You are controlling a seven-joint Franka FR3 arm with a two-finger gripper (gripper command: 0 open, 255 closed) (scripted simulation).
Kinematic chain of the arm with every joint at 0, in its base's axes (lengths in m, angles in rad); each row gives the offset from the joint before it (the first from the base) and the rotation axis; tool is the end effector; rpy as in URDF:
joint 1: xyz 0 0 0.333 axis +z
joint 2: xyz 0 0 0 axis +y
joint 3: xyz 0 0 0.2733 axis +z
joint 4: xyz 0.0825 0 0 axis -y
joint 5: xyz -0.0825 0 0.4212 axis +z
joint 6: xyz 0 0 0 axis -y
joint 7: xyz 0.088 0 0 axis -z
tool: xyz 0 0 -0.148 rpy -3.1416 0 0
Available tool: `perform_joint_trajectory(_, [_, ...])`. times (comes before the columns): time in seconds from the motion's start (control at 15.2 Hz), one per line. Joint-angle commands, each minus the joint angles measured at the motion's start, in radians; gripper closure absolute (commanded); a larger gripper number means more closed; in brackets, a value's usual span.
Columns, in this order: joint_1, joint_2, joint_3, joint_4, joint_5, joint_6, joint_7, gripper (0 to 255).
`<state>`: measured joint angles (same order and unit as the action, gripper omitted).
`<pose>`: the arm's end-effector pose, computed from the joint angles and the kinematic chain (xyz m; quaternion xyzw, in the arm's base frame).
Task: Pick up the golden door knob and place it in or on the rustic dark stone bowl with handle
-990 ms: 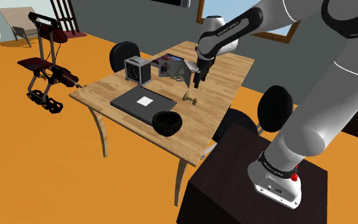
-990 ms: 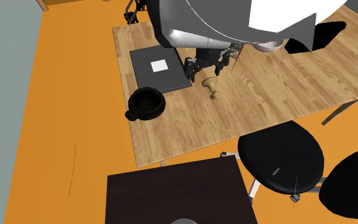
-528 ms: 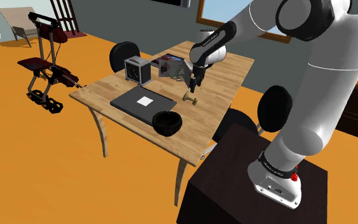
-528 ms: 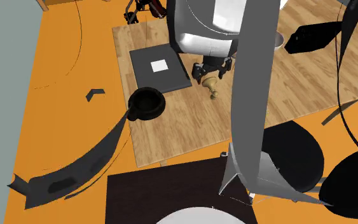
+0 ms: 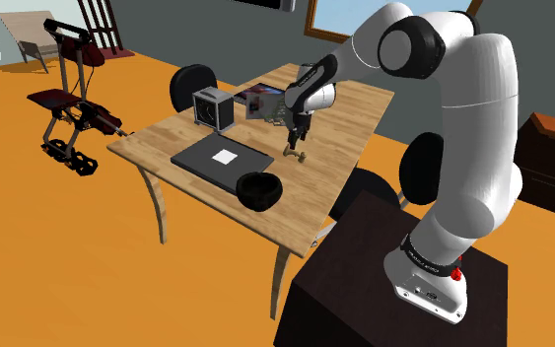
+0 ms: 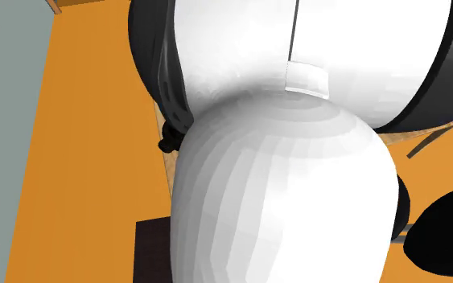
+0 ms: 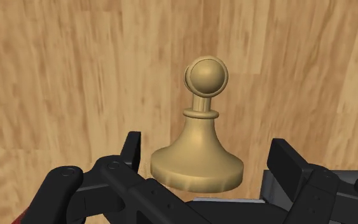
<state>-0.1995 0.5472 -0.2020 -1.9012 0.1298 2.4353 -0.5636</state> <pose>0.5829 -0.2490 0.1098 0.9989 0.0460 -0.0041 0.0094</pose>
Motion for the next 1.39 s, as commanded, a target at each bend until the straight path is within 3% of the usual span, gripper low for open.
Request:
perform_joint_trajectory(0.0, [-0.006, 0.03, 0.005, 0.013, 0.007, 0.016, -0.004, 0])
perform_joint_trajectory(0.86, [-0.015, 0.088, 0.017, 0.022, 0.021, 0.065, -0.013, 0])
perform_joint_trajectory(0.92, [-0.015, 0.088, 0.017, 0.022, 0.021, 0.065, -0.013, 255])
perform_joint_trajectory(1.32, [-0.015, 0.088, 0.017, 0.022, 0.021, 0.065, -0.013, 255])
